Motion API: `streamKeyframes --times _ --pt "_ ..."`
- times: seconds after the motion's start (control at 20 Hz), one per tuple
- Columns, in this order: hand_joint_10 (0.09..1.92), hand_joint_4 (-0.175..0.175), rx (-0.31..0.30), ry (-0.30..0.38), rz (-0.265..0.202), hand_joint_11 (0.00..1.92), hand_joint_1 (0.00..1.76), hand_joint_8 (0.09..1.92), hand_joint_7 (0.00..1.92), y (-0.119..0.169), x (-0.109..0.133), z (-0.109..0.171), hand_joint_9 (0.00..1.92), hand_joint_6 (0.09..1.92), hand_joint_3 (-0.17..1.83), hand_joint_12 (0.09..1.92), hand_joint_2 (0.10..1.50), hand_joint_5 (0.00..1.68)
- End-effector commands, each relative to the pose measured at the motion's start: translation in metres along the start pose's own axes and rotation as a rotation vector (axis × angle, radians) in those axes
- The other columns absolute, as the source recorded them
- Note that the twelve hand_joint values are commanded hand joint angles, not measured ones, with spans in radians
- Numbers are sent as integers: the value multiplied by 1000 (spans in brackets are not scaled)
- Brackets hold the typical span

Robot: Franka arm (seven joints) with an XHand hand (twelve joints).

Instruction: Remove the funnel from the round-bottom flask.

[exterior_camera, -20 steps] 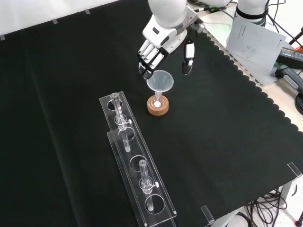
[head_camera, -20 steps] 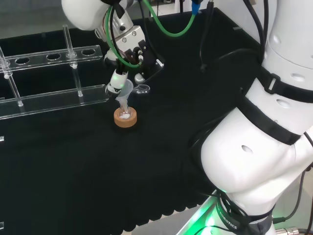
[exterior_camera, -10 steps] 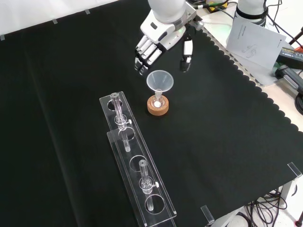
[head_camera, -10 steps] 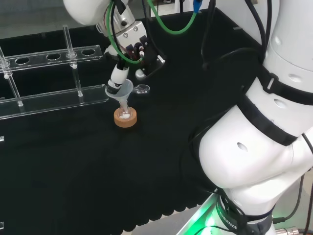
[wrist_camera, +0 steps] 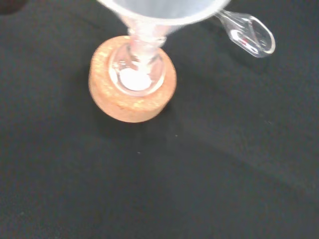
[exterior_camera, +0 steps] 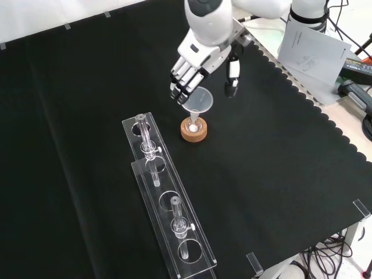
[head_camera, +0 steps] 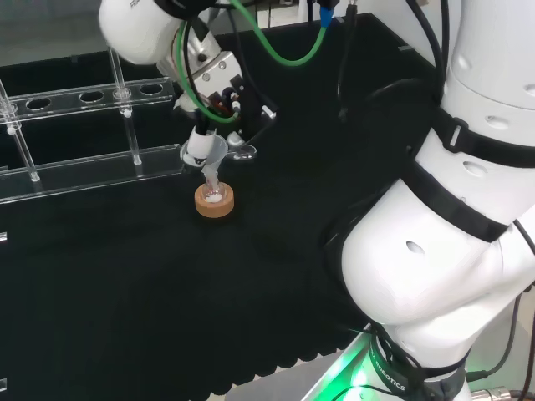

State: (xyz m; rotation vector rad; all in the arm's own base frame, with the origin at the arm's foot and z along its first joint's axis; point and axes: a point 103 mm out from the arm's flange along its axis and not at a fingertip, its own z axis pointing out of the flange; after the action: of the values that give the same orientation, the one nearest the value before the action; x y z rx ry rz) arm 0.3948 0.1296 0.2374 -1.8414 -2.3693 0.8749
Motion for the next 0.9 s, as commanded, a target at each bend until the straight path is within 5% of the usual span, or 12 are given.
streamKeyframes --times 0.05,0.9 --pt "877 -15 -12 -58 -9 265 544 244 0 4 9 1 19 87 161 1509 692 45" --pt "894 -15 30 -100 3 262 587 293 0 19 13 20 19 87 154 1519 709 58"
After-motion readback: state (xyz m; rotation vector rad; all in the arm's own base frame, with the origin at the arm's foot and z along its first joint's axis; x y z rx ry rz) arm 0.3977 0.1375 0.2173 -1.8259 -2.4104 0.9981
